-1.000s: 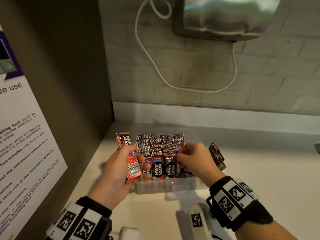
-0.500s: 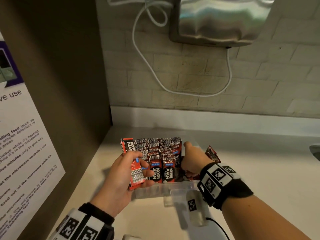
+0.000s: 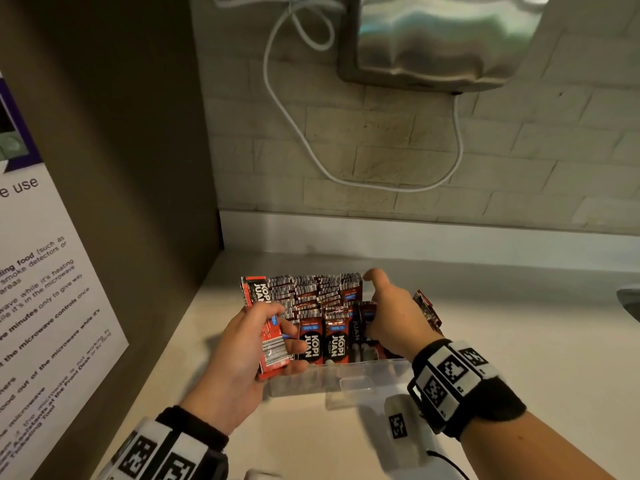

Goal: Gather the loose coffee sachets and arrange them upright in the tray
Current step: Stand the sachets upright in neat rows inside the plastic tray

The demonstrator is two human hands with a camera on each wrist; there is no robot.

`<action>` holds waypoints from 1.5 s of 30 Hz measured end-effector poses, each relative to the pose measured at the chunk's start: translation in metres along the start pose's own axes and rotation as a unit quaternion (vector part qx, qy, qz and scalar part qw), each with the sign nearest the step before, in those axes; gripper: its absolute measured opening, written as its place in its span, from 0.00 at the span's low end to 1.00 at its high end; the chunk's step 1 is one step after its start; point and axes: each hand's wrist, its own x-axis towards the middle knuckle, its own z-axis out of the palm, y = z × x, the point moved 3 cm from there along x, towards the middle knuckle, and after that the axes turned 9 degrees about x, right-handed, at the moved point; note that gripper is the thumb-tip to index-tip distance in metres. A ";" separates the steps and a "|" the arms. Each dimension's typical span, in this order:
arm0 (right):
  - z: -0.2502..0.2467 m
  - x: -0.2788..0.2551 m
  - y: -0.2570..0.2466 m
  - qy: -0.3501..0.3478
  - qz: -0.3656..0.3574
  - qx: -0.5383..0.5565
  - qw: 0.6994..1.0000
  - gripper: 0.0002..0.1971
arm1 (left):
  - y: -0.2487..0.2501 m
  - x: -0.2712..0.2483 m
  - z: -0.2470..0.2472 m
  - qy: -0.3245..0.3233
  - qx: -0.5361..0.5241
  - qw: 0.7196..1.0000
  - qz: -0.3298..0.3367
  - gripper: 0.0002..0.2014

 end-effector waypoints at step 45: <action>0.024 0.016 0.012 0.018 -0.064 0.095 0.993 0.47 | 0.001 -0.001 -0.002 0.008 -0.009 1.000 0.004 0.06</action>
